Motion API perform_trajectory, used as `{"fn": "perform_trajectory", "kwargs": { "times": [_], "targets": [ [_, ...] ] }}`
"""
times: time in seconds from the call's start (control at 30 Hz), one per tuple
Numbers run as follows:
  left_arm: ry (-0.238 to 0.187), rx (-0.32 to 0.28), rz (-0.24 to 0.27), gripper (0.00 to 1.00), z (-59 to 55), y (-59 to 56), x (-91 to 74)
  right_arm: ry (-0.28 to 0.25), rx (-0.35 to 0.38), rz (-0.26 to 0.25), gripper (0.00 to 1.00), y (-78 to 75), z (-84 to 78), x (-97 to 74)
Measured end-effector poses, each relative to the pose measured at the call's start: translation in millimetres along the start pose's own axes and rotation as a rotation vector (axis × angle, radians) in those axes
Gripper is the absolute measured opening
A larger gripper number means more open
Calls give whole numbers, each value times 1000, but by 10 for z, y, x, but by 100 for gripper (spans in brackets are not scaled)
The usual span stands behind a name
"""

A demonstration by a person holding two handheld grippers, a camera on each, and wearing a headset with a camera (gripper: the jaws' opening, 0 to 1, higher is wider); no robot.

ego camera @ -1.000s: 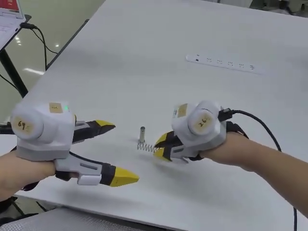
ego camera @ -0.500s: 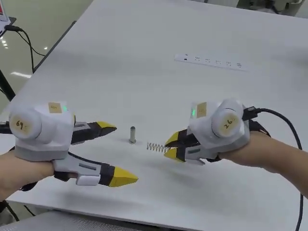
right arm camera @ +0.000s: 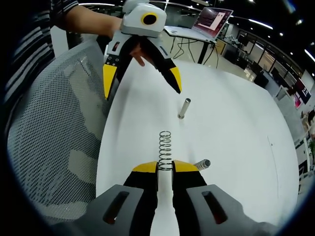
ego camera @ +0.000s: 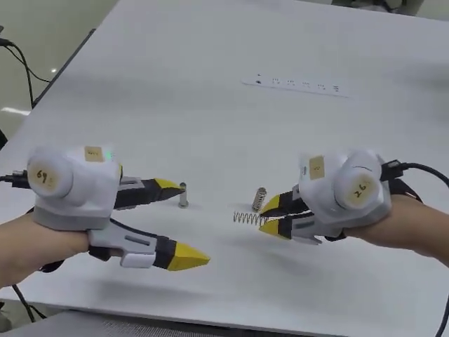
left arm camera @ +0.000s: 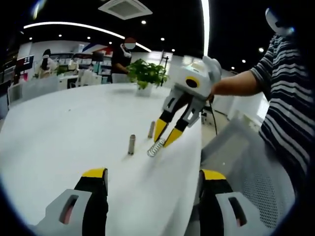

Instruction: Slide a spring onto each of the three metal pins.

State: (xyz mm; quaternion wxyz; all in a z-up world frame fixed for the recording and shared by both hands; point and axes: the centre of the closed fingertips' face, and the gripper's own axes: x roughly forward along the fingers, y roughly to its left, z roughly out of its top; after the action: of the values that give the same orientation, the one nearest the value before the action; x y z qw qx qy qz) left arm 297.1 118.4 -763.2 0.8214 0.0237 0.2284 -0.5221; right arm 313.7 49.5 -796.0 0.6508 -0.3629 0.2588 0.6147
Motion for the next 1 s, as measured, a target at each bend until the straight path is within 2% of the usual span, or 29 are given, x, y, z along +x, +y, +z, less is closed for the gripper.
{"fn": "perform_trajectory", "kwargs": {
  "times": [0.23, 0.43, 0.63, 0.8, 1.0],
  "targets": [
    [6, 24, -64, 62, 75, -78, 194, -15, -10, -2, 7, 43, -19, -52],
    [20, 38, -89, 54, 69, -84, 334, -33, -39, 1, 7, 90, 27, -83],
    [-5, 41, -117, 47, 132, -142, 436, -33, -47, 1, 7, 94, 14, -99],
    [-39, 21, -121, 38, 188, -153, 499, -61, -50, -3, 7, 93, 84, -162],
    [-46, 38, -139, 28, 207, -202, 583, -66, -63, -2, 7, 93, 102, -173]
  ]
}}
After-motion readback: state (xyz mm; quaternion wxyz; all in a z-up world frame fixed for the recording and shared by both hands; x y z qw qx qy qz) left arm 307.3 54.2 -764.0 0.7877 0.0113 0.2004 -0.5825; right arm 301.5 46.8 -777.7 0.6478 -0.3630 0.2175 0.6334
